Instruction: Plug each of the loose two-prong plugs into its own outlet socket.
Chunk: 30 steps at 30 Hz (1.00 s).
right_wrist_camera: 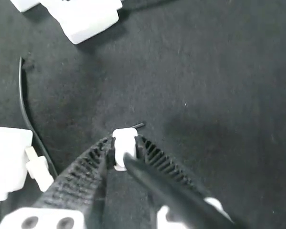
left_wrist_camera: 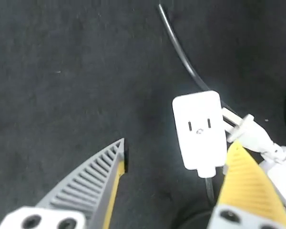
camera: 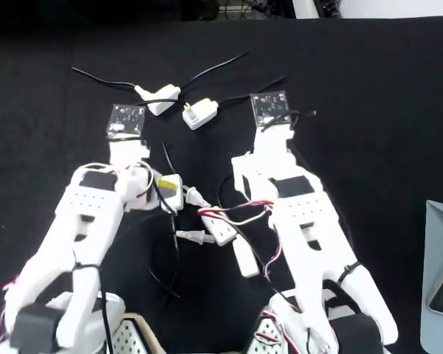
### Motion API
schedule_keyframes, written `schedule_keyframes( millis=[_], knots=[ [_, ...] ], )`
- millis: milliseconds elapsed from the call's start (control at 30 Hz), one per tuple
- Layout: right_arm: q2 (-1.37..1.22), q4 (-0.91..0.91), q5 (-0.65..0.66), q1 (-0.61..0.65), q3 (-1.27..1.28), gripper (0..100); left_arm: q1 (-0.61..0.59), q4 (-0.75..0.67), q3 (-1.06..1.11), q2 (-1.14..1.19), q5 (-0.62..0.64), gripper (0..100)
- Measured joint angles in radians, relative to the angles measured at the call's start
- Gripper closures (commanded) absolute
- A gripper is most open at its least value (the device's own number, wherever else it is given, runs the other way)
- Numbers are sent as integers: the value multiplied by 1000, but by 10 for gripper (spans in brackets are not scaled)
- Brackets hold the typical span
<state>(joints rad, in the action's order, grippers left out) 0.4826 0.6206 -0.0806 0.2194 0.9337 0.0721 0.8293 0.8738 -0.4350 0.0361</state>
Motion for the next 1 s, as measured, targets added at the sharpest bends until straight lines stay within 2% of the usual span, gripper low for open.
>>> schedule_keyframes(
  millis=[167, 267, 500, 600, 733, 867, 1000],
  knots=[
    [-3, 0, 0, 0, -3, 987, 51, -81, 0, 133, 0, 676],
    [-3, 0, 0, 0, -3, 987, 40, -110, -2, 189, 2, 676],
    [-3, 0, 0, 0, -3, 987, -140, -112, -37, 209, -95, 676],
    [-3, 0, 0, 0, -3, 987, -219, -58, -86, 209, -137, 676],
    [-3, 0, 0, 0, -3, 987, -290, 80, -160, 186, -178, 676],
    [-3, 0, 0, 0, -3, 987, -304, 198, -210, 140, -209, 672],
    [-3, 0, 0, 0, -3, 987, -272, 227, -221, 115, -184, 671]
  ],
)
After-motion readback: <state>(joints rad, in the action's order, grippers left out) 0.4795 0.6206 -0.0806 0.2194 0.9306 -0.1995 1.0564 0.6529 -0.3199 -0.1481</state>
